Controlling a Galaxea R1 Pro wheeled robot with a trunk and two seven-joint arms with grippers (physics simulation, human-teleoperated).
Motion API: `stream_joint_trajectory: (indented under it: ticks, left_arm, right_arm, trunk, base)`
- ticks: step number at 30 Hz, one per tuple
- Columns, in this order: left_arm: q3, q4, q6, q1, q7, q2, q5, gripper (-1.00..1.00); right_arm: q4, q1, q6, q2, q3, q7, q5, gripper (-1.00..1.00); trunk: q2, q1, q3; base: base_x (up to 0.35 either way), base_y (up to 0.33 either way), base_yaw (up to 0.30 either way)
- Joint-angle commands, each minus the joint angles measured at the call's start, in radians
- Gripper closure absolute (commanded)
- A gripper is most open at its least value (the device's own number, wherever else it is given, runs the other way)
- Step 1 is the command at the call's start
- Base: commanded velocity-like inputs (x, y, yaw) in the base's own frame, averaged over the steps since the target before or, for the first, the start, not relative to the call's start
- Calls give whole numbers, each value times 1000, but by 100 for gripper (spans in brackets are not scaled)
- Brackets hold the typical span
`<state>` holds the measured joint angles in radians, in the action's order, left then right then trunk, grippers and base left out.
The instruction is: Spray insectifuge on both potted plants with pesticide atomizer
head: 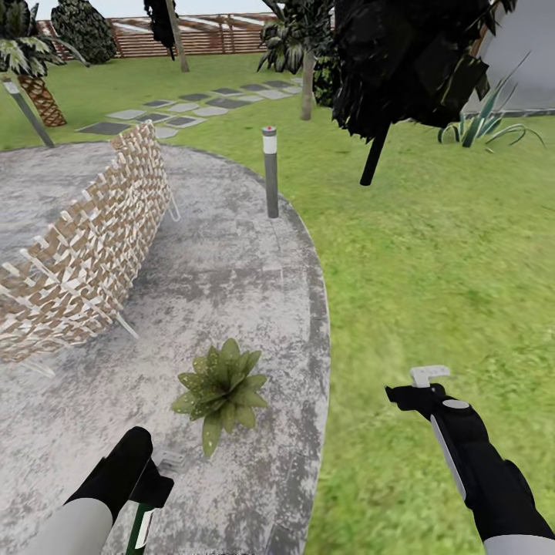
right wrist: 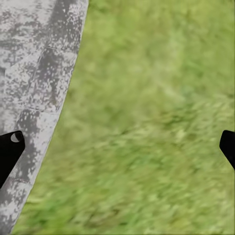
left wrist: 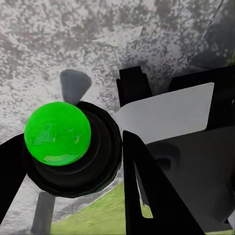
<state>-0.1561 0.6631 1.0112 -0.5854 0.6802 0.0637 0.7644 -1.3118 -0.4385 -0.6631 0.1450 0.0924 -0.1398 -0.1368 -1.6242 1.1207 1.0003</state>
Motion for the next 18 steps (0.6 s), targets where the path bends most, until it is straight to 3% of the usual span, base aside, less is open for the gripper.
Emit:
stream_joint_trajectory:
  ticks: [1, 11, 18]
  left_arm:
    - [-3, 1, 3, -1, 10, -1, 10, 100]
    - [-5, 1, 3, 1, 10, 0, 10, 100]
    - [-7, 1, 3, 1, 10, 2, 10, 100]
  right_arm:
    - [-1, 0, -4, 0, 1, -9, -10, -100]
    - [-1, 0, -4, 0, 1, -9, -10, -100]
    - [-1, 0, -4, 0, 1, -9, -10, -100]
  trunk:
    - [0, 0, 1]
    - [0, 0, 5]
    - [0, 0, 7]
  base:
    - [0, -263, 267]
    - [0, -327, 263]
    - [0, -296, 50]
